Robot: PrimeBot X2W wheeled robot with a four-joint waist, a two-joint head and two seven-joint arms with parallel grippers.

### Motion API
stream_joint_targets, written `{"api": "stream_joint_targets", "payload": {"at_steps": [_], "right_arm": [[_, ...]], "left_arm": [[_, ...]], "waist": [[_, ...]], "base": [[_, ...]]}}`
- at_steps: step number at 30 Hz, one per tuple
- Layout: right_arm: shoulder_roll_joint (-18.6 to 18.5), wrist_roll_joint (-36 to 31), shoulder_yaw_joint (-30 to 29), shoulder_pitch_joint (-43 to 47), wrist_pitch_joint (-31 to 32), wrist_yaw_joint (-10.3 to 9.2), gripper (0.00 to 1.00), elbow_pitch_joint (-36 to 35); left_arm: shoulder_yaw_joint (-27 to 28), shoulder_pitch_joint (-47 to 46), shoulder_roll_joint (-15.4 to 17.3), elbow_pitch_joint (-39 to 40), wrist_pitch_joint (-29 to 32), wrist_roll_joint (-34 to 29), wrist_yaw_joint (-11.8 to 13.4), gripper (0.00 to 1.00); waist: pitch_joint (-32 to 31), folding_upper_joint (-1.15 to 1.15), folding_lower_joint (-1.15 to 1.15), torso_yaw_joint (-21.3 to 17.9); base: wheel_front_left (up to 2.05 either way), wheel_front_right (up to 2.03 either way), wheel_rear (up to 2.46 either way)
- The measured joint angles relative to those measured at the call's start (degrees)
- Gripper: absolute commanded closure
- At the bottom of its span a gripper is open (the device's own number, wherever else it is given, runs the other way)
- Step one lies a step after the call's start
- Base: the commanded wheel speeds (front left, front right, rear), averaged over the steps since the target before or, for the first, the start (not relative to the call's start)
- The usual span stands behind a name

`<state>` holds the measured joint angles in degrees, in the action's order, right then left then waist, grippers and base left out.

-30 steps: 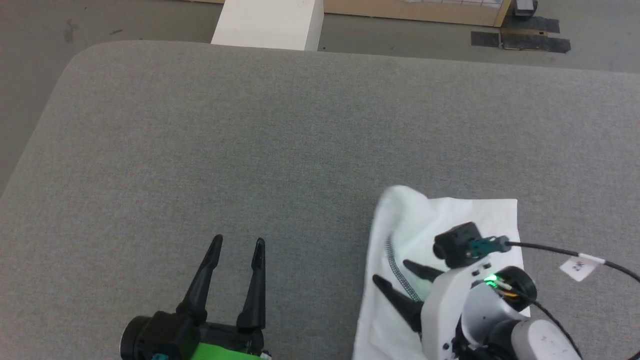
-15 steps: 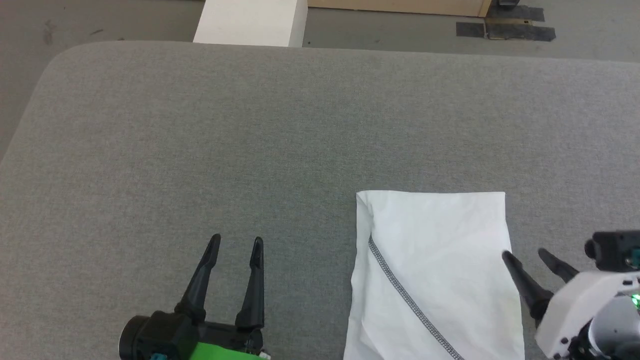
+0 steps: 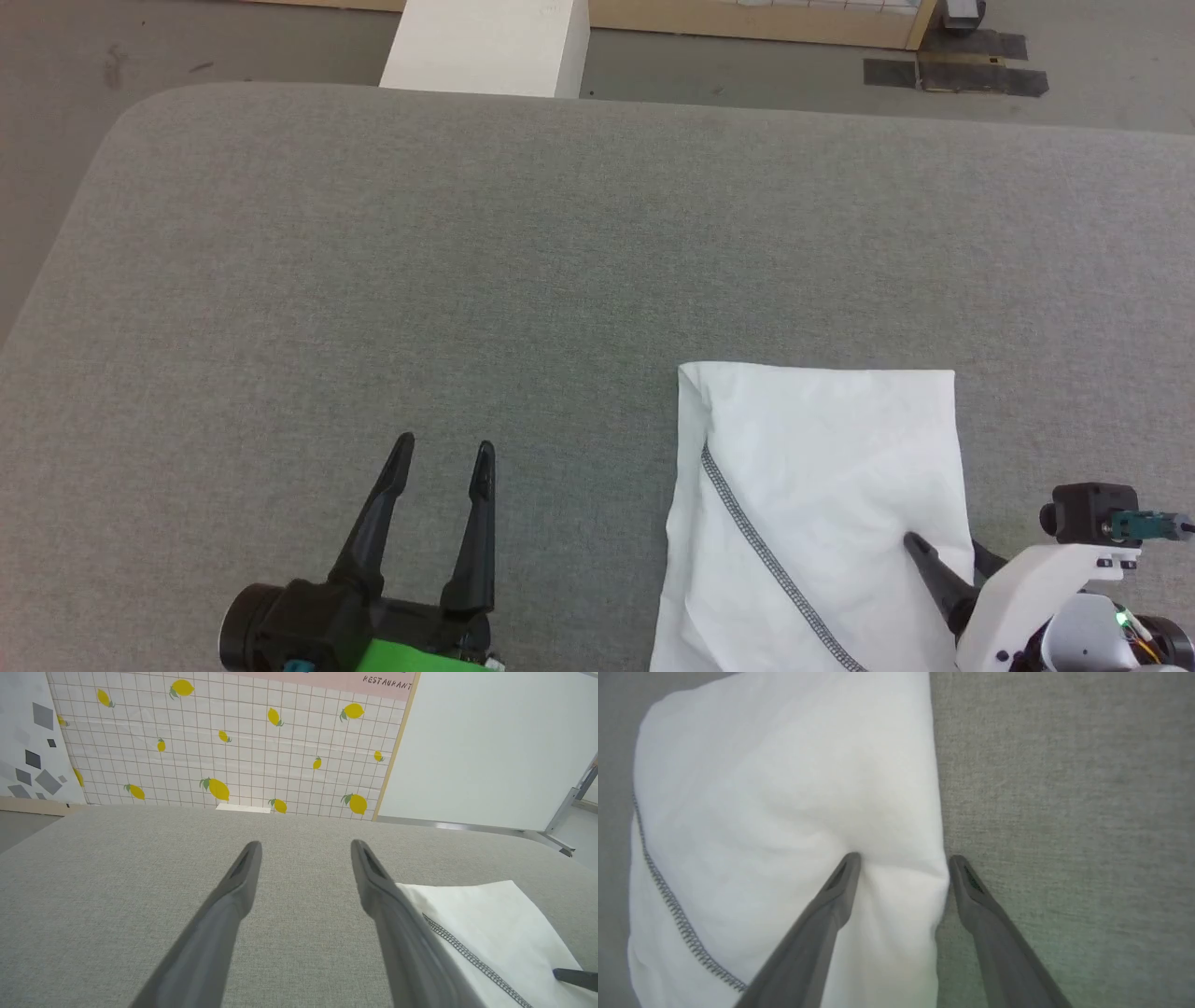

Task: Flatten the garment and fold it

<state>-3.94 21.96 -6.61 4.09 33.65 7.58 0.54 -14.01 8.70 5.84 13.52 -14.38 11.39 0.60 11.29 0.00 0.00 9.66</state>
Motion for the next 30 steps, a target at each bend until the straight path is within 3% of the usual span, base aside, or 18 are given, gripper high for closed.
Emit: {"api": "stream_joint_targets", "payload": {"at_steps": [1, 9, 14, 20, 30], "right_arm": [[0.1, 0.0, 0.1, -0.3, -0.6, 0.00, 1.00, 0.5], [0.7, 0.6, 0.2, -2.1, -4.1, 0.00, 1.00, 1.4], [-1.4, 0.6, -0.4, -5.7, -4.2, 0.00, 1.00, -0.2], [-7.2, 0.4, 1.1, -11.8, -1.4, 0.00, 1.00, -0.7], [-22.0, 1.0, 3.3, -26.0, 2.7, 0.00, 1.00, 0.7]], "left_arm": [[0.0, 0.0, 0.0, 0.0, 0.1, 0.0, 0.0, 0.00], [-0.5, 0.1, 0.3, 0.9, 0.3, 0.0, 0.3, 0.00], [-0.7, 0.0, 0.6, 1.8, 0.7, -0.3, 0.6, 0.00], [-0.8, -0.7, 1.2, 2.1, 0.8, -0.6, 0.7, 0.00], [-1.4, -7.3, 1.9, 4.5, 1.8, -3.6, 1.0, 0.00]], "waist": [[-0.2, 0.00, 0.00, 0.1], [-1.5, 0.00, 0.00, -1.2], [-1.4, 0.00, 0.00, -3.7], [-0.2, 0.00, 0.00, -7.4], [6.4, 0.00, 0.00, -11.8]], "base": [[0.00, 0.00, 0.00], [0.00, 0.00, 0.00], [0.00, 0.00, 0.00], [0.00, 0.00, 0.00], [0.00, 0.00, 0.00]]}}
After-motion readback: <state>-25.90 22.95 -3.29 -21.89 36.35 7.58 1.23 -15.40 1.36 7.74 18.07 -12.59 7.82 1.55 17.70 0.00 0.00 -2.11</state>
